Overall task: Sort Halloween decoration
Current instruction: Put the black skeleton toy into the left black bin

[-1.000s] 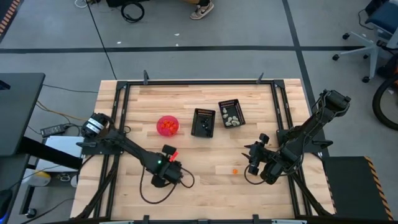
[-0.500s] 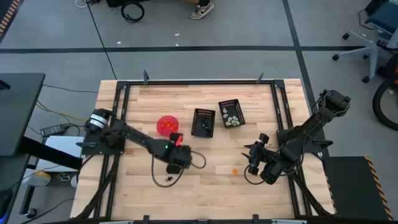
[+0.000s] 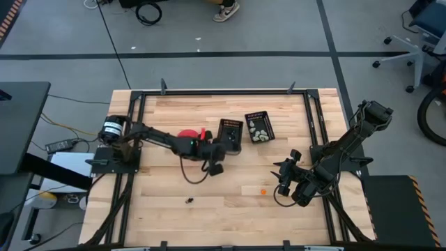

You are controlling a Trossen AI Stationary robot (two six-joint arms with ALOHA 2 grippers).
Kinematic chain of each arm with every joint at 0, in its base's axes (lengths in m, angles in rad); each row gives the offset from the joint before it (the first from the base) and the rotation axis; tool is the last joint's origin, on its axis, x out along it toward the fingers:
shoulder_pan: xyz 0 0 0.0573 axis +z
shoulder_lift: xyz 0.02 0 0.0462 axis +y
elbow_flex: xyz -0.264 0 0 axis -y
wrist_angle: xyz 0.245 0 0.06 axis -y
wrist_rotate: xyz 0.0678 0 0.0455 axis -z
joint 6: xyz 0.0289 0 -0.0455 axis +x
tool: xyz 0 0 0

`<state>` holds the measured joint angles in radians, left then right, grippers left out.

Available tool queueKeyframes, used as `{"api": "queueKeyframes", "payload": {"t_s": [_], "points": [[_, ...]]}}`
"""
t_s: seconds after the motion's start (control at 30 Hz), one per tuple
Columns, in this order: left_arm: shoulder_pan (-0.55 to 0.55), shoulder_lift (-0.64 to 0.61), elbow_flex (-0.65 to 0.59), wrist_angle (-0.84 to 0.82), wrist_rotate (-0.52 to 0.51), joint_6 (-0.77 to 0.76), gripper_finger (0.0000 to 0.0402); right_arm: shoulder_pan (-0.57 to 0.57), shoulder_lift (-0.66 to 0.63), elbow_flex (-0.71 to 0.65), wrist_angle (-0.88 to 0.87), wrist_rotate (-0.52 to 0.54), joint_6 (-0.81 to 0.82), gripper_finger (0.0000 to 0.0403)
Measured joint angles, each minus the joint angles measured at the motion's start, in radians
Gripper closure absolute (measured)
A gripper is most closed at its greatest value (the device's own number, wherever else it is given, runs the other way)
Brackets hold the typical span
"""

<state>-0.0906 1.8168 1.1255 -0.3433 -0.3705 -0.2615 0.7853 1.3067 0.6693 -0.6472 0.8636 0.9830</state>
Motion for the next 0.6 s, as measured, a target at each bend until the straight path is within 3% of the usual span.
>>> {"api": "queueKeyframes", "payload": {"t_s": [0.2,0.43,0.6], "points": [[0.065,0.000,0.000,0.096,0.183,-0.013,0.0351,0.000,0.000,0.000,0.000,0.000,-0.011,0.0234],[0.133,0.000,0.000,0.216,0.509,-0.110,0.0350,0.000,0.000,0.000,0.000,0.001,-0.018,0.0234],[0.183,-0.019,0.003,0.334,0.544,-0.161,0.0350,0.003,0.000,0.000,0.000,0.002,-0.018,0.0234]]}}
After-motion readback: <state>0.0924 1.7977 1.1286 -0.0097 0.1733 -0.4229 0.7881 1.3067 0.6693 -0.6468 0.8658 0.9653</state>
